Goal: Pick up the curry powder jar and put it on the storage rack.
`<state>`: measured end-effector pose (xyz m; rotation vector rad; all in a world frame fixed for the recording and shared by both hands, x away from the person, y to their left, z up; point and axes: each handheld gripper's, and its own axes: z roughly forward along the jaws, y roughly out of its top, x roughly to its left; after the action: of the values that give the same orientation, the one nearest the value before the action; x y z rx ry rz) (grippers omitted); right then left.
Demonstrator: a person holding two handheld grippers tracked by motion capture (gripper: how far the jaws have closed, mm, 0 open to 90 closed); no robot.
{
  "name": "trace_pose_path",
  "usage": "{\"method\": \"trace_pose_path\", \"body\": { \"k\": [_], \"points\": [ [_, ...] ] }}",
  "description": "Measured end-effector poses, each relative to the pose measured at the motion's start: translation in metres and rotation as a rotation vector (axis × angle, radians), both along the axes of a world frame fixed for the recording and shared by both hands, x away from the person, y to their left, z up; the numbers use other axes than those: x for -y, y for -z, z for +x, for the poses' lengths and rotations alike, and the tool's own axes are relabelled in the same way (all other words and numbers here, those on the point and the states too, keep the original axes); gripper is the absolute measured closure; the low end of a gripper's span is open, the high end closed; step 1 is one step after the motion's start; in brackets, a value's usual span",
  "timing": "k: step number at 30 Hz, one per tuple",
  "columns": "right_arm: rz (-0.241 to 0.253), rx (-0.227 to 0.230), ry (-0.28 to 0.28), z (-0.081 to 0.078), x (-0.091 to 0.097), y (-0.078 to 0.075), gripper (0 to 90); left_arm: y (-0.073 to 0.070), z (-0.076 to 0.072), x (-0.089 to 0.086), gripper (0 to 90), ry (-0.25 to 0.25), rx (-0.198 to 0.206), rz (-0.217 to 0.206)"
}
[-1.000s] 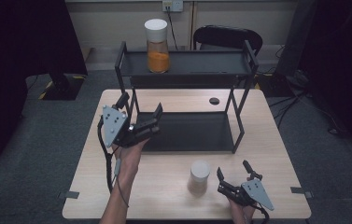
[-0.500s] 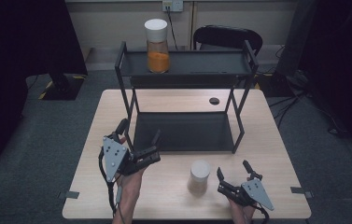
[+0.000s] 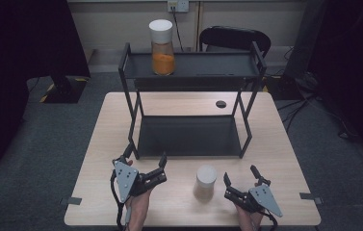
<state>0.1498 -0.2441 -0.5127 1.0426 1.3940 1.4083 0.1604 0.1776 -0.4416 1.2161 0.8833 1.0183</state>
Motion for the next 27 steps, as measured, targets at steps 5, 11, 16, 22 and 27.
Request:
{"method": "trace_pose_path", "body": {
  "k": [5,11,16,22,27],
  "points": [
    [0.0,0.0,0.001,0.0,0.0,0.0,4.0,0.021,-0.001,-0.001,0.0,0.014,0.001,-0.009],
    [0.0,0.0,0.002,0.0,0.0,0.0,4.1,0.043,0.003,-0.002,0.0,0.005,-0.029,0.007],
    [0.0,0.0,0.004,0.0,-0.001,0.0,4.2,0.058,0.007,-0.004,0.0,-0.016,-0.061,-0.004],
    [0.0,0.0,0.004,0.0,-0.001,0.0,4.1,0.067,0.008,-0.003,0.0,-0.04,-0.067,0.015],
    [0.0,0.0,0.004,0.0,-0.001,0.0,4.1,0.07,0.01,-0.004,0.0,-0.055,-0.076,0.036]
  ]
}}
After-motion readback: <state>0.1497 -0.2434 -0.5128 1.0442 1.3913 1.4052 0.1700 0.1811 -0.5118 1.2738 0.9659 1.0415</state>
